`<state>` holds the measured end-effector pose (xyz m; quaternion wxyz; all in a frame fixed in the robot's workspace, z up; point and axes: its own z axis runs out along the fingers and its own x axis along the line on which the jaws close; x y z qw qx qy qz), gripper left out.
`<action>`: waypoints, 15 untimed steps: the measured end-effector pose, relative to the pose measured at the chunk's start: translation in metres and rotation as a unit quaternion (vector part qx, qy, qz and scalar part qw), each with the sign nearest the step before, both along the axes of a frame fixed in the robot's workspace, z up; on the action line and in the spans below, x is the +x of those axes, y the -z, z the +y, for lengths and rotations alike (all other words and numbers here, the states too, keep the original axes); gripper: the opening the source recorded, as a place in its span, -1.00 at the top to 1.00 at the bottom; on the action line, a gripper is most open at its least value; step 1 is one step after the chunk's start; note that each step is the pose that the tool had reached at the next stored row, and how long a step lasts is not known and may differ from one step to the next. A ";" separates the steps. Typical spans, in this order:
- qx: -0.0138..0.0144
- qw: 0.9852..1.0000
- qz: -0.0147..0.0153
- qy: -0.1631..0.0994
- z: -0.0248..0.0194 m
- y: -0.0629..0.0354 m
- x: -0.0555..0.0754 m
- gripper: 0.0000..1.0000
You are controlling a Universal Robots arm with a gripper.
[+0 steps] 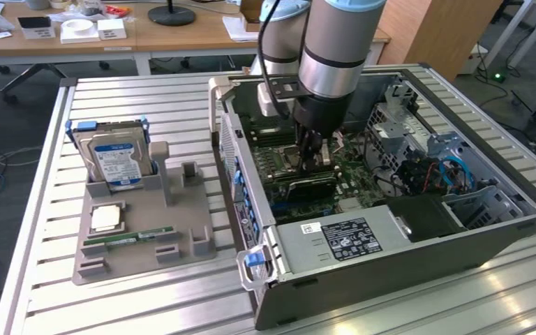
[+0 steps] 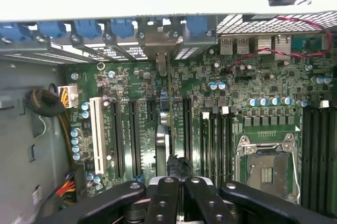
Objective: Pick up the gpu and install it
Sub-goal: 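Press down on the gpu until it lock into place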
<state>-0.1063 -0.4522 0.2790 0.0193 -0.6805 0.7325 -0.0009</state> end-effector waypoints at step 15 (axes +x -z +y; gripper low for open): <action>-0.005 1.000 -0.003 0.000 0.0011 -0.0470 0.000 0.79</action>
